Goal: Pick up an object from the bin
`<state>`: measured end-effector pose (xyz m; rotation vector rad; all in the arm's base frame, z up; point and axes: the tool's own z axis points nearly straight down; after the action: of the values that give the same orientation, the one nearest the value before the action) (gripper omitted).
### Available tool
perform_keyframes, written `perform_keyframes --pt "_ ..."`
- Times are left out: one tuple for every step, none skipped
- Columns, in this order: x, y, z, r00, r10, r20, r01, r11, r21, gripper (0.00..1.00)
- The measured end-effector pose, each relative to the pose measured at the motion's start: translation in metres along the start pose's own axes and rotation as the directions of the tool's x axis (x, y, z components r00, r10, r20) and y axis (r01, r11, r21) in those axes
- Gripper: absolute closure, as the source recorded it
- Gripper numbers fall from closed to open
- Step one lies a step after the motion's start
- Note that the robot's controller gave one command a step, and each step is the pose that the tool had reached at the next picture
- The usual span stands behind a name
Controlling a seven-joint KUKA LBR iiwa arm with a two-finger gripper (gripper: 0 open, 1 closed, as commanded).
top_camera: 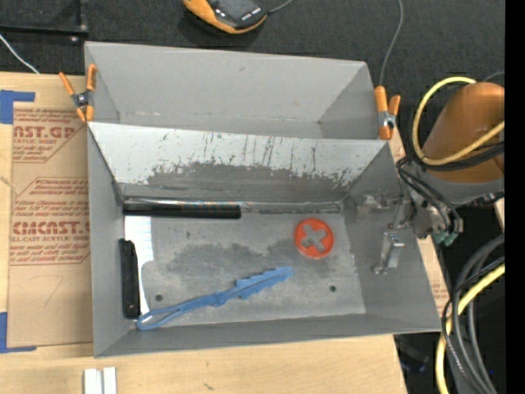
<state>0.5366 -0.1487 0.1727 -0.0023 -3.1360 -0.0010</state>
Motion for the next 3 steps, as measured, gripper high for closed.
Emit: perform_keyframes --pt "-0.002 0.001 -0.005 1.000 -0.002 0.008 0.002 1.000 0.001 0.00" --pt "0.006 0.053 0.077 0.998 -0.067 0.006 0.067 0.998 0.002 0.00" --pt "-0.001 0.059 0.099 0.999 -0.052 0.003 0.052 0.999 -0.001 0.00"
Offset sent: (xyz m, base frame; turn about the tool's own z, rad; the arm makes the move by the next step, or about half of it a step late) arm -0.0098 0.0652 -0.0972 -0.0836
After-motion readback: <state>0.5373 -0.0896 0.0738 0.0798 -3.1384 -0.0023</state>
